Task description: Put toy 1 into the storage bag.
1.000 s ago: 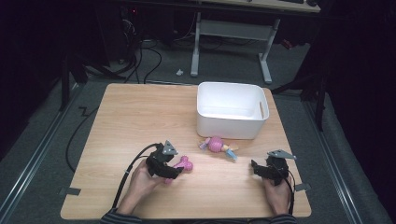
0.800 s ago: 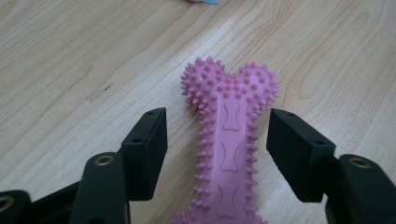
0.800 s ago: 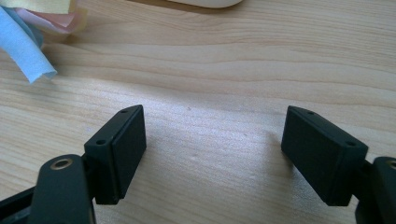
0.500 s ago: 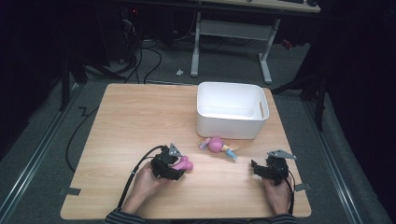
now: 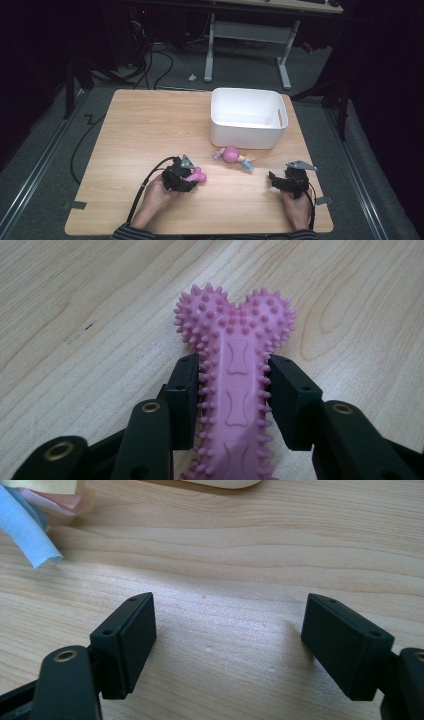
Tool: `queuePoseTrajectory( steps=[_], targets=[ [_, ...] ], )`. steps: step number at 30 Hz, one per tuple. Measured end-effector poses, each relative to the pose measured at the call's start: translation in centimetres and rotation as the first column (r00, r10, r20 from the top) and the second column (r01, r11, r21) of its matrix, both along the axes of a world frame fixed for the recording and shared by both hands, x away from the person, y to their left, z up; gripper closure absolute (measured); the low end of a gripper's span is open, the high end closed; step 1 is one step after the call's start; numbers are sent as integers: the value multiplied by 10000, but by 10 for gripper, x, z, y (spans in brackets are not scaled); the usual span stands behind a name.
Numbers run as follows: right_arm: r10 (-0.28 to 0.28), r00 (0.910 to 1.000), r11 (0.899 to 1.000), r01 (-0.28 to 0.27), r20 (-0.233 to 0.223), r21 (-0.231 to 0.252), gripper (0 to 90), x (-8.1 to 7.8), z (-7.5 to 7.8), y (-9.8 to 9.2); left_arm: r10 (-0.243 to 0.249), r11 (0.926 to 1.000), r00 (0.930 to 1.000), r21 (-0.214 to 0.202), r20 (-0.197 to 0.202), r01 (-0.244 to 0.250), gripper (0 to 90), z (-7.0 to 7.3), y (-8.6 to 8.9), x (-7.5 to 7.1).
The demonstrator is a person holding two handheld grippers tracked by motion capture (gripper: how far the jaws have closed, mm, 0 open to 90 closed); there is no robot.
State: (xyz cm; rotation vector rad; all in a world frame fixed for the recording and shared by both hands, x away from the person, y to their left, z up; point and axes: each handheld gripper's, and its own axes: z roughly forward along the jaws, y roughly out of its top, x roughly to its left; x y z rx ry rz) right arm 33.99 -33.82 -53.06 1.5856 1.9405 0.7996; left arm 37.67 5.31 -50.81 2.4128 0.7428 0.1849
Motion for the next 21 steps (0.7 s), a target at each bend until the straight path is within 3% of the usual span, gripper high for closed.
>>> queuePoseTrajectory(
  steps=[21],
  targets=[
    [20, 10000, 10000, -20, -15, -13, 219, 0, 0, 0, 216, 9989, 9998, -414, -54, -218, 589, 21, 23, -1]
  ],
)
